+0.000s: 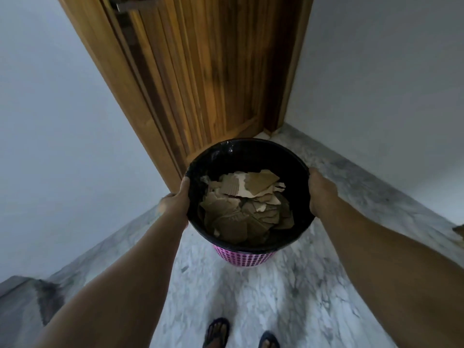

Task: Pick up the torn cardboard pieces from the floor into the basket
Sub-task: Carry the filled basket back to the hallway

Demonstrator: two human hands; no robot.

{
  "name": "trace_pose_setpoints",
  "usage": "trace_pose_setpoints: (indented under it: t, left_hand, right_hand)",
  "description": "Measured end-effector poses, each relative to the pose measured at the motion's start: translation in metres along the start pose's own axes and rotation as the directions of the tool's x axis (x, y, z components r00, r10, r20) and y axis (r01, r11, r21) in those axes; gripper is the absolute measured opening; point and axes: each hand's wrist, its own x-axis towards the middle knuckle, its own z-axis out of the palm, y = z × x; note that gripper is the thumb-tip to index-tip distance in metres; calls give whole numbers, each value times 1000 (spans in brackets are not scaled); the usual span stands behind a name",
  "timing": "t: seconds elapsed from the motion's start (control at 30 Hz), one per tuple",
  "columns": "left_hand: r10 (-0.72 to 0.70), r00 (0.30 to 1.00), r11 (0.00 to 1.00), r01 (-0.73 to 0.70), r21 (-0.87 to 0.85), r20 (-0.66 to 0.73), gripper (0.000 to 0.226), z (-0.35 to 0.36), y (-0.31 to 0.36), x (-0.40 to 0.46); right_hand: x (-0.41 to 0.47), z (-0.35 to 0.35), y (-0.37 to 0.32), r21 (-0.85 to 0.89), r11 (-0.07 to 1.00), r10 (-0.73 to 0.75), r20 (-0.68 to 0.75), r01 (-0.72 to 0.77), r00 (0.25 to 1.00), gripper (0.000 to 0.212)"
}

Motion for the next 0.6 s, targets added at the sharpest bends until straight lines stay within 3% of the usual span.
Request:
trace_pose_setpoints:
  t: [0.2, 0.33, 0.47, 0.6]
  left_hand:
    - [0, 996, 1000, 2, -25, 87, 60, 28, 7, -8]
    - [-17, 994, 1000, 19, -18, 110, 75, 52, 5, -20]
    - [80, 951, 984, -123, 128, 299, 83, 79, -2, -38]
    - [155, 910, 930, -266, 255, 385, 79, 99, 1, -58]
  right_hand:
    - [-4, -37, 4, 46, 999, 13, -113, -8, 993, 82]
    - [-19, -64, 10, -77, 994, -95, -255, 77, 962, 92]
    - [-32, -99, 17, -287, 954, -199, -392, 87, 898, 84]
    - [-47, -134, 29, -319, 948, -163, -504, -8, 848, 79]
